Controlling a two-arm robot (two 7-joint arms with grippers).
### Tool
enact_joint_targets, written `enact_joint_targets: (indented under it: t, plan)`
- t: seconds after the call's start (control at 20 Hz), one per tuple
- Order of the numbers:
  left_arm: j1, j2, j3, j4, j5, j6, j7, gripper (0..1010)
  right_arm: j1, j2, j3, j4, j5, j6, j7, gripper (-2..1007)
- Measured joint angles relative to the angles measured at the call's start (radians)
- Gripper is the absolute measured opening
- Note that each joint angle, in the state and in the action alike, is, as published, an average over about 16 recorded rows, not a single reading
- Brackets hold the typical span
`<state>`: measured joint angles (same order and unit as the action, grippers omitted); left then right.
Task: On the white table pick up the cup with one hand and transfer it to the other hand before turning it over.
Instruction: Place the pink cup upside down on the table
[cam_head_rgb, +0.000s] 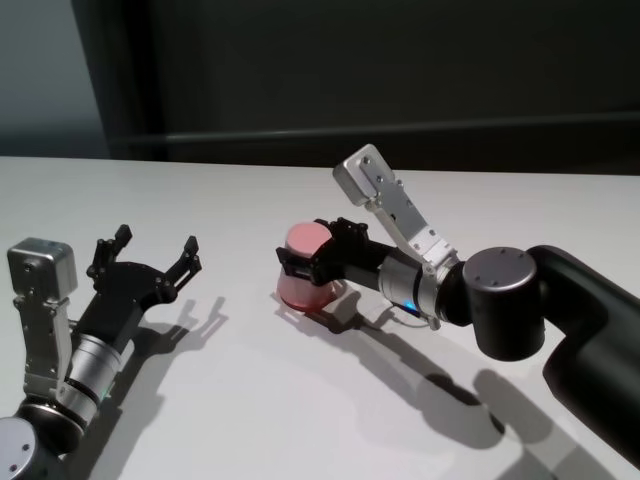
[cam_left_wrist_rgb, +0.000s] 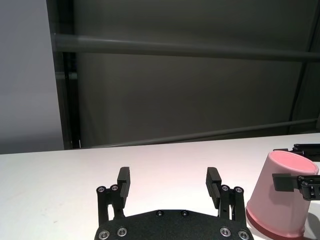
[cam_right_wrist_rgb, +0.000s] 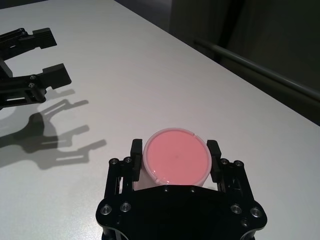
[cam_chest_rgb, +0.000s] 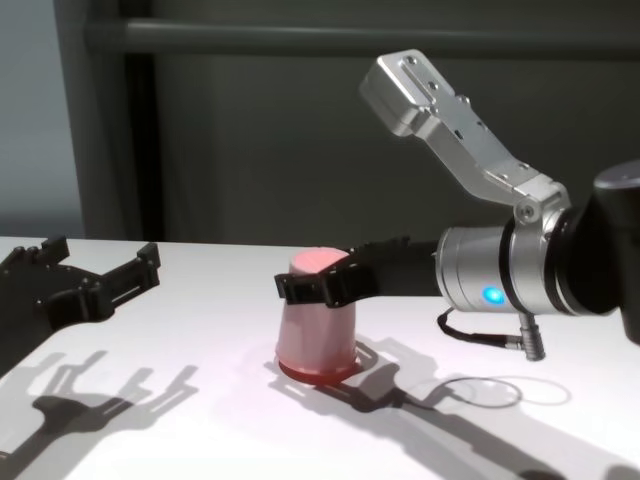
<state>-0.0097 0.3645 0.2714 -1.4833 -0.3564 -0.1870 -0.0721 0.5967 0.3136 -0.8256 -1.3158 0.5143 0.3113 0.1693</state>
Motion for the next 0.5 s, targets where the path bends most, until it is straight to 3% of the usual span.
enact_joint_targets:
  t: [0.5]
  plan:
    - [0.000,0.000,0.000,0.000,0.000,0.000,0.000,1001,-0.013,-0.014,0.011,0.015,-0.015,0.009,0.013,794]
